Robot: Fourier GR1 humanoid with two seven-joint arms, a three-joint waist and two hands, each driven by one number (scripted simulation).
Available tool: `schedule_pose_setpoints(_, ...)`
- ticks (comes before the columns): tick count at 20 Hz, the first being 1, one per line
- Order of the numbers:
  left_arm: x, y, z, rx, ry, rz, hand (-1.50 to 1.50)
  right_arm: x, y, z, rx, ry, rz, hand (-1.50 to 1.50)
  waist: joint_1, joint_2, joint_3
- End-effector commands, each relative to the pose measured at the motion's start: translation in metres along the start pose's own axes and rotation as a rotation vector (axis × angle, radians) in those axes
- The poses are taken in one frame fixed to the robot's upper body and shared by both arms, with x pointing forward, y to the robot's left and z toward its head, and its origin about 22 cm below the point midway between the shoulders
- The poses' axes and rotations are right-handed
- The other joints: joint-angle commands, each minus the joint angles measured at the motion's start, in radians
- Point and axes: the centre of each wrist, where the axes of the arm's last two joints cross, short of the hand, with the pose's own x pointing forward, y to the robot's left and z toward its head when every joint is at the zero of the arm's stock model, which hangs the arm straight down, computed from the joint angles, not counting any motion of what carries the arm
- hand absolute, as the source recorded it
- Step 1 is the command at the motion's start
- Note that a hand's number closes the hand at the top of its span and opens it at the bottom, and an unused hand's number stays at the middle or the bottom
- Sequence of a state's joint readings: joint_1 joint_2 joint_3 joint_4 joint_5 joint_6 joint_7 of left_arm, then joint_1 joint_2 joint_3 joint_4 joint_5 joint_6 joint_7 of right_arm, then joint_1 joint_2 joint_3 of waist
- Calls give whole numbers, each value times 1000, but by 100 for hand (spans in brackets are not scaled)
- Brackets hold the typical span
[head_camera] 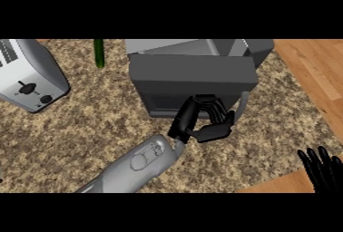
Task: Pick up the milk, place it into the microwave and close the microwave
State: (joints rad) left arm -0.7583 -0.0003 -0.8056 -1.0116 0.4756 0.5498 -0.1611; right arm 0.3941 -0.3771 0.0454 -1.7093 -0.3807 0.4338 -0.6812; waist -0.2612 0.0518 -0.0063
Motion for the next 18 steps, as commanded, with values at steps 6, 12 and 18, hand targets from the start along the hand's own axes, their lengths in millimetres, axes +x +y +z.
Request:
schedule_pose_setpoints(6, 18, 21, -35, 118, -61, 62, 150, 17, 3, -13, 78, -40, -64, -150, -59, 20, 1)
schedule_pose_setpoints(12, 20, 31, -49, 159, -89, 62, 150, 27, 3, -15, 96, -43, -75, -150, -90, 30, 2)
schedule_pose_setpoints(18, 19, 33, -51, 181, -93, 77, 150, 32, 5, -18, 115, -48, -104, -150, -103, 34, 5)
